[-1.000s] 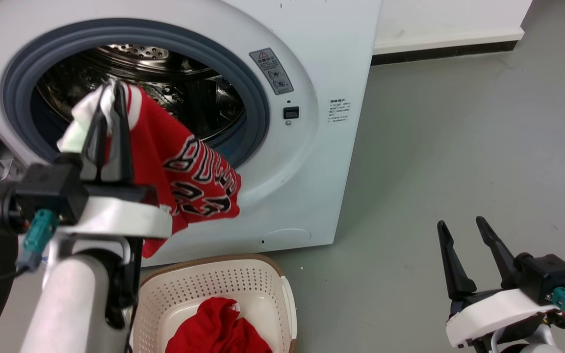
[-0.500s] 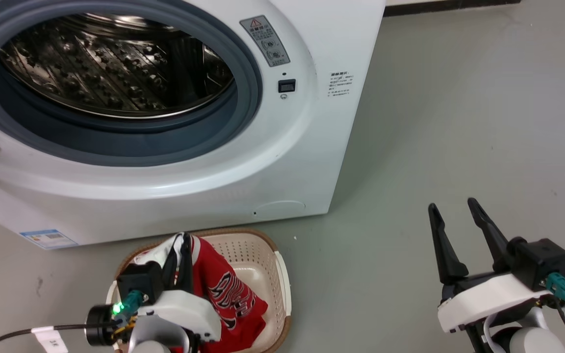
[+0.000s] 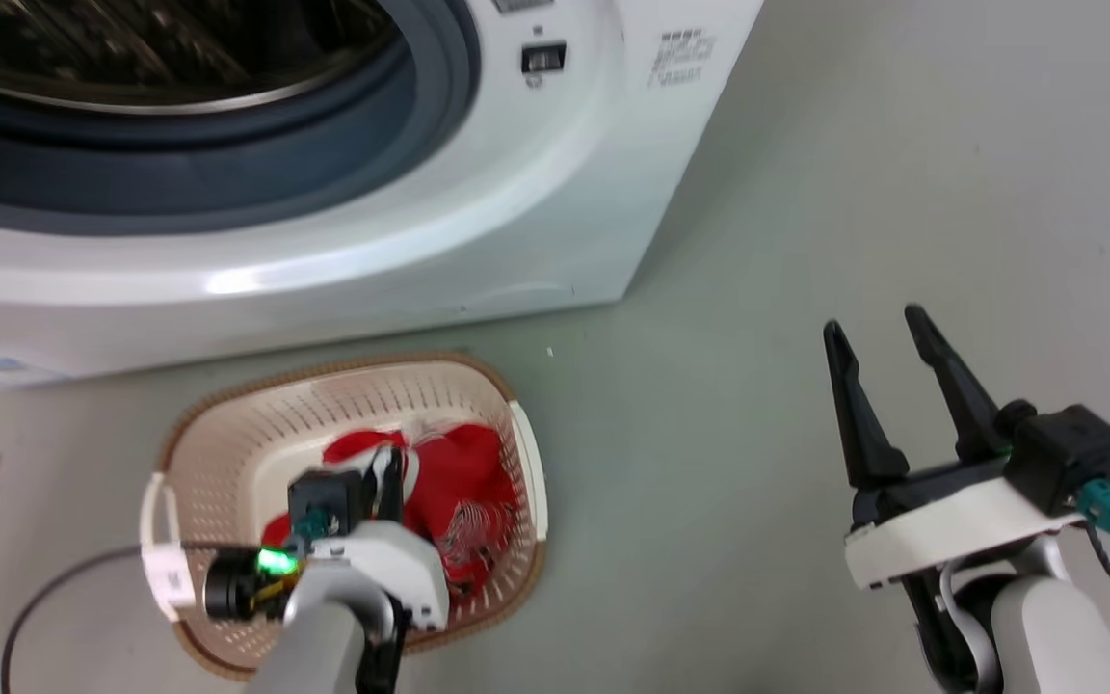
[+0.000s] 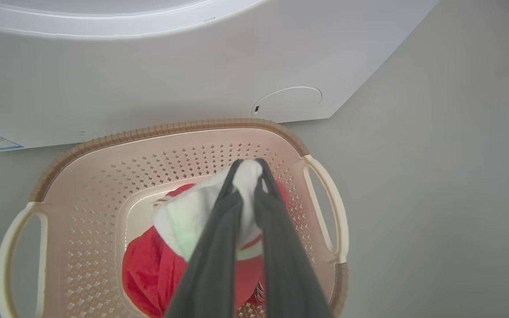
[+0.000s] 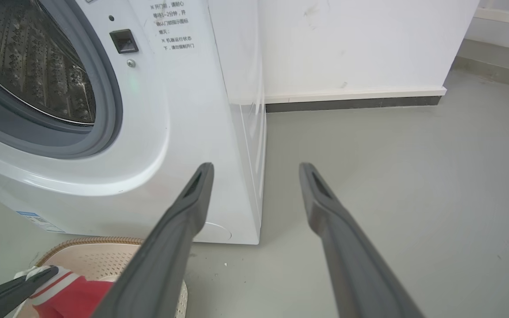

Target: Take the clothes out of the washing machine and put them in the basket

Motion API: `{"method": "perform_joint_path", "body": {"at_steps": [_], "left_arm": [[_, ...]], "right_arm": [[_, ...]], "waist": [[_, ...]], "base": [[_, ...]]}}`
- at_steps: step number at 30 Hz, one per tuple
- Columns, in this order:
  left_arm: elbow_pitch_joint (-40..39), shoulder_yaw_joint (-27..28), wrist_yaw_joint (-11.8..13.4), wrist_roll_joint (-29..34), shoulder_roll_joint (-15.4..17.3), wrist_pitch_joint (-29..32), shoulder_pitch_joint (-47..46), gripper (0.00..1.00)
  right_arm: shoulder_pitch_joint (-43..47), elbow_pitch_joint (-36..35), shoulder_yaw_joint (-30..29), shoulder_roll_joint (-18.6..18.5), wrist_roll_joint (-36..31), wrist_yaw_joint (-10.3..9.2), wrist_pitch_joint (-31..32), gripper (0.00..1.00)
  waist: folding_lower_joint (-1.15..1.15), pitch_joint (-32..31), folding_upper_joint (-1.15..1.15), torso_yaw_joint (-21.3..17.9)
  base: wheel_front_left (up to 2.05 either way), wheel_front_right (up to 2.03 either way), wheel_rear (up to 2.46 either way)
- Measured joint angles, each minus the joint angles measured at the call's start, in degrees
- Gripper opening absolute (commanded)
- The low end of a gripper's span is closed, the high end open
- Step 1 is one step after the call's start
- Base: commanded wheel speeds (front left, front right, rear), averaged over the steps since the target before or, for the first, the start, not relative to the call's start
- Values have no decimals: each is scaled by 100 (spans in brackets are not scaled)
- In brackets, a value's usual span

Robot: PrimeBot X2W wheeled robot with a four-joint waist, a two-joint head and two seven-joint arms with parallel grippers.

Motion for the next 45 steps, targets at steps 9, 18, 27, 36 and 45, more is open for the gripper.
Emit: {"method": "perform_joint_path", "body": {"at_steps": [9,18,27,36,45], "left_arm": [[1073,225,-21,289,265,-16,-727,0],[1964,512,63,244,389,-16,-1099,0],[2407,614,5,130,221,-16,-1170,100],[1824,827,-246,62,80,-18,-550,100],[477,1218,-185,148,-57,-18,136,100]], "right_arm": [[-450,70,234,0,115,0,-220,100],[-682,276,314,0,191,0,-409,100],[-759,561,310,1,188,0,-516,100],[-361,701,81,3,-74,0,-359,100],[322,414,-232,2,-223,0,0,100]], "waist": [[1,1039,0,-266],[1,1703,0,-523],[0,1473,0,-516],[0,421,0,-318],[-2,-925,0,52]], "base": [[0,0,0],[0,0,0],[0,0,0],[0,0,0],[0,0,0]]}}
